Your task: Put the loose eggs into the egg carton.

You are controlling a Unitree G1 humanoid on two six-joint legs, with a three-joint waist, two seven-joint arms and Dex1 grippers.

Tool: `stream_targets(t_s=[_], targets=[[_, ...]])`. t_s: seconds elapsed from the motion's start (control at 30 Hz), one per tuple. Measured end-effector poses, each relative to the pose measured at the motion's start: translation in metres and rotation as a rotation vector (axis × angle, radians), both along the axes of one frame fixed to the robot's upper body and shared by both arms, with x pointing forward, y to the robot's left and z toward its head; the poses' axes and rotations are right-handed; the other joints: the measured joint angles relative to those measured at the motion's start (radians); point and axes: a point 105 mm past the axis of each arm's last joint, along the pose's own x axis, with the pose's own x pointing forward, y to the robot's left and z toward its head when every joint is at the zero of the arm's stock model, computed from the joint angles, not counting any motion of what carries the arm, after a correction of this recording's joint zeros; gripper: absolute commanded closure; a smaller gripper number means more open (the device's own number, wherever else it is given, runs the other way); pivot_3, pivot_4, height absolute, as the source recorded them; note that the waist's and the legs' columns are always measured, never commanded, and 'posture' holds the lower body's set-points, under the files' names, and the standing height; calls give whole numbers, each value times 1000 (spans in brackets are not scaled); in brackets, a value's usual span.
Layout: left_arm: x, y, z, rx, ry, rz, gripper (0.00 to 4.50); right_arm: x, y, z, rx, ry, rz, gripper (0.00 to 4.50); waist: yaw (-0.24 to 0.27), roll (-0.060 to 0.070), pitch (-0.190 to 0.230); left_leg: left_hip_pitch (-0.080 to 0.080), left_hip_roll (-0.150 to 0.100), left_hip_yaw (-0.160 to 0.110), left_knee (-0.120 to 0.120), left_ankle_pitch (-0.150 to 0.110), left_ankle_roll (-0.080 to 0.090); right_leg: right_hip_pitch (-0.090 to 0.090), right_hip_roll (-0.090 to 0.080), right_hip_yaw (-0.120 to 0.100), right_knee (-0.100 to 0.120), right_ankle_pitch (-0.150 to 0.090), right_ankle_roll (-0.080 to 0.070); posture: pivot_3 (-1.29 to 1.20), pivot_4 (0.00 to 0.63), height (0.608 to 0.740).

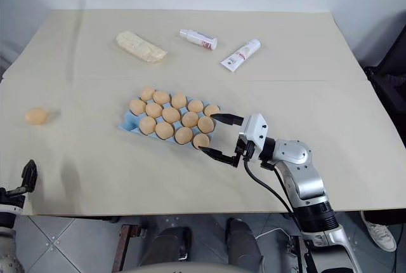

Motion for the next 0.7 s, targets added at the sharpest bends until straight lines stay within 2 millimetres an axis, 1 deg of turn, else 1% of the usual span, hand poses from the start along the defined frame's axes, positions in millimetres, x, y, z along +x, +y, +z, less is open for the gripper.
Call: stream_targets(t_s=[0.1, 0.2, 0.3, 0.4, 0.53, 0.57, 0.67, 0.7], targets=[[22, 5, 22, 23, -45, -2, 25, 1, 1, 2, 0, -8, 6, 0, -1, -1, 0, 0, 0, -1, 0, 1, 0, 0, 0, -1, 1, 0, -1, 0, 150, 740], [45, 16, 46, 45, -66, 16, 25, 1, 2, 4, 0, -13, 10, 0, -4, -1, 0, 0, 0, -1, 0, 1, -1, 0, 0, -1, 1, 0, -1, 0, 150, 740], [70, 25, 62, 61, -63, 25, 25, 2, 3, 5, 1, -15, 15, 0, -6, -1, 0, 0, 0, 0, -1, 1, -1, -1, 0, -2, 0, 0, 0, 0, 150, 740], [96, 29, 66, 79, -25, 18, 25, 3, 5, 5, 4, -16, 17, 0, -7, -1, 0, -1, 0, 1, -1, 0, -1, -2, 1, -4, 1, 0, 0, 0, 150, 740], [123, 38, 66, 43, 29, 36, 25, 3, 7, 6, 8, -29, 20, 0, -6, -1, -1, -2, 0, 2, -1, 0, -2, -3, 2, -10, 3, 1, 0, 0, 150, 740], [127, 40, 66, 44, 45, 40, 25, 3, 8, 7, 11, -31, 20, 0, -7, -1, -1, -2, 0, 3, -1, 0, -2, -3, 2, -11, 3, 1, 1, 0, 150, 740], [140, 43, 58, 15, 112, 49, 25, 4, 8, 7, 14, -30, 11, 0, -5, -1, -1, -2, -1, 4, 0, 1, -3, -3, -1, -17, 4, 1, 1, 0, 150, 740], [145, 42, 53, -10, 137, 46, 25, 4, 7, 7, 15, -30, 6, 0, -5, -1, -1, -2, 0, 5, 0, 0, -3, -3, -2, -19, 4, 1, 1, 0, 150, 740]])
